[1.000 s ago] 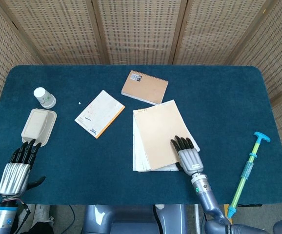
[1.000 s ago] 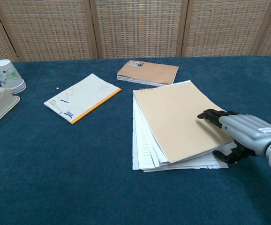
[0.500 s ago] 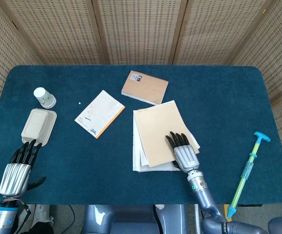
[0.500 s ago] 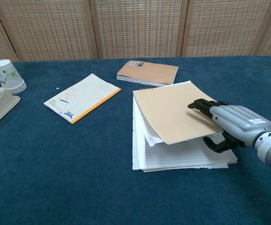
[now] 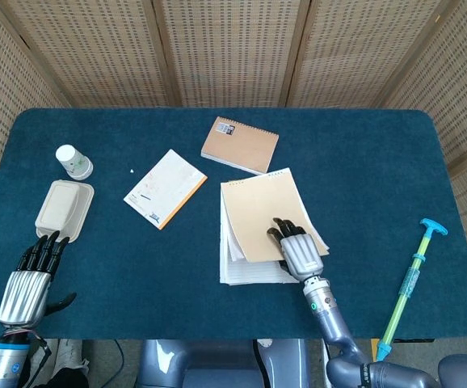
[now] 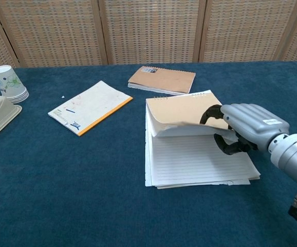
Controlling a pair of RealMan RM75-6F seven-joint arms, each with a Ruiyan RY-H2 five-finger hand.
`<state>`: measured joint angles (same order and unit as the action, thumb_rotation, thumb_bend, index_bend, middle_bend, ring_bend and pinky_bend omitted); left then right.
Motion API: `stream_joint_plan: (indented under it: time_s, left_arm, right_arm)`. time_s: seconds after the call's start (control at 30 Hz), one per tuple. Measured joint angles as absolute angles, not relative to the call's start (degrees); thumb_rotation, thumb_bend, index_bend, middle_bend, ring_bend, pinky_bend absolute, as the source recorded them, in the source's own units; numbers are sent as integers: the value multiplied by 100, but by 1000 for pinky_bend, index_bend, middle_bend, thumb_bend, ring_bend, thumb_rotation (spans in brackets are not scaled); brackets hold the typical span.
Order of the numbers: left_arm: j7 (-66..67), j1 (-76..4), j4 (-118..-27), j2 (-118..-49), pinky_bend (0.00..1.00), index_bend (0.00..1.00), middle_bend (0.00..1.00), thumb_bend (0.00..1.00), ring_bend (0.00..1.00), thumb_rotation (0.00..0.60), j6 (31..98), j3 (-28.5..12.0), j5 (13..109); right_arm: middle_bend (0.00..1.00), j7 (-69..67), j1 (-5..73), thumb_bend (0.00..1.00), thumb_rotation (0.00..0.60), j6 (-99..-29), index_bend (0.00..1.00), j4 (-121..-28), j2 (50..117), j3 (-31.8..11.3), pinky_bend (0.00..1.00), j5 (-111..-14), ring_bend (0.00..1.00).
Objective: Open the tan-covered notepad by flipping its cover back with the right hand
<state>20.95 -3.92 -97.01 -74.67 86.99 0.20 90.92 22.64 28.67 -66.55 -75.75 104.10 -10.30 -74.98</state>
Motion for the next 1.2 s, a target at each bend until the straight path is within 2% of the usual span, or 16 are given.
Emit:
stream_joint_plan:
  time_s: [0.1, 0.3, 0.6, 0.77, 1.2]
  left_arm:
    - [2091, -390, -9703, -7467, 130, 0, 0, 0, 0, 600, 8711, 17, 9098]
    - [2104, -388, -9711, -7472, 130, 0, 0, 0, 0, 600, 8711, 30, 9115]
    - [2104, -382, -9726, -7465, 130, 0, 0, 0, 0, 600, 8724, 35, 9130]
    - [2122, -382, -9728, -7472, 130, 0, 0, 0, 0, 600, 8723, 48, 9151]
    - [2177, -362, -9764, -7479, 130, 0, 0, 0, 0, 600, 8758, 90, 9248]
  right_arm:
    - [554, 2192, 2875, 842, 600, -6772, 556, -7578, 10407, -1025, 585, -7620, 526]
    - [619, 2099, 2849, 860, 600, -6943, 624, -7740, 10280, -991, 674, -7770, 591]
    - [637, 1965, 2692, 860, 600, -7073, 643, -8266, 9782, -772, 683, -7974, 609]
    - [636, 1821, 2531, 860, 600, -7164, 640, -8613, 9407, -501, 683, -8185, 609]
    - [636, 1663, 1828, 860, 600, -7803, 637, -9206, 8568, 534, 683, -9136, 609]
